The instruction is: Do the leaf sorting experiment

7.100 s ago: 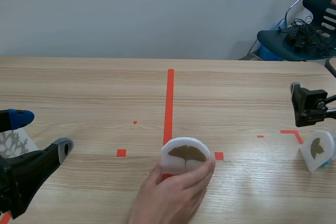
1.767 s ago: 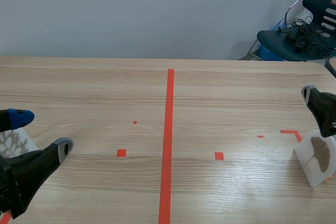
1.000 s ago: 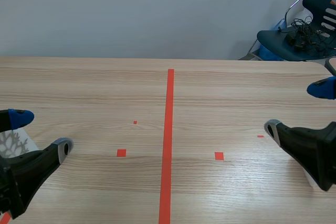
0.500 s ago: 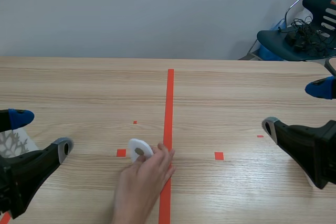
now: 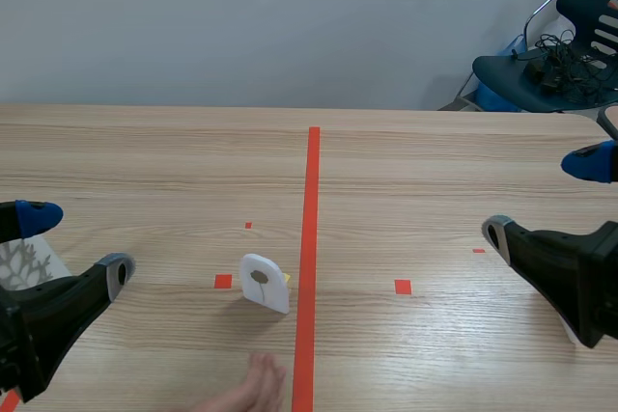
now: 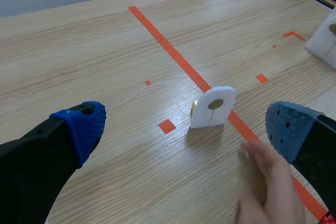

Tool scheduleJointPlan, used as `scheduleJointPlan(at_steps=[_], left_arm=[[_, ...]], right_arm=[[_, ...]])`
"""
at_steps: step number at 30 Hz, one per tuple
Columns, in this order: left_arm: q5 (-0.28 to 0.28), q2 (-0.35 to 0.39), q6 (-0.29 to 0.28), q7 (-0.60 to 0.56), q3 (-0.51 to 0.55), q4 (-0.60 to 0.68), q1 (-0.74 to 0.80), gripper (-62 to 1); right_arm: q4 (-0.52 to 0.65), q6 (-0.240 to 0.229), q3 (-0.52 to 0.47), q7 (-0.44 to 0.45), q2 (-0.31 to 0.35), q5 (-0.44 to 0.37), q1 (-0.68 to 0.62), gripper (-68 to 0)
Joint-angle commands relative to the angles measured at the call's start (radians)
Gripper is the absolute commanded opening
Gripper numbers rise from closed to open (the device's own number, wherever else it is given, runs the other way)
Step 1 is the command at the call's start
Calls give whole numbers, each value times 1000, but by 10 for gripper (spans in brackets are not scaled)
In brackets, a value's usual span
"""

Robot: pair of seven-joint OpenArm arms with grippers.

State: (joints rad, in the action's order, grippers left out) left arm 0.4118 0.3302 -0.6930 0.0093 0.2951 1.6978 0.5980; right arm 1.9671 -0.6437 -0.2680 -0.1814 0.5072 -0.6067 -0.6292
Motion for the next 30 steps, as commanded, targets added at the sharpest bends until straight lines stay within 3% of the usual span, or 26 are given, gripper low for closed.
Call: scheduleJointPlan(at_steps=[1,9,13,22,25,30], left_arm=[[14,0,-3,-17,8,24,-3,14],[14,0,-3,-17,8,24,-3,14],[14,0,-3,-20,8,24,-3,14],[14,0,-3,-20,8,24,-3,14],[14,0,-3,-20,8,24,-3,14],[14,0,-3,-20,8,24,-3,14]], right_arm=[[-3,0,-5,11,8,-7,11,-24],[-6,0,6,11,8,-2,15,-24],[-58,45,95,17,2,16,61,-24],[-324,57,419,157,-121,256,299,-24],[-427,108,525,204,-176,349,384,-24],[-619,140,674,284,-270,467,521,-25]])
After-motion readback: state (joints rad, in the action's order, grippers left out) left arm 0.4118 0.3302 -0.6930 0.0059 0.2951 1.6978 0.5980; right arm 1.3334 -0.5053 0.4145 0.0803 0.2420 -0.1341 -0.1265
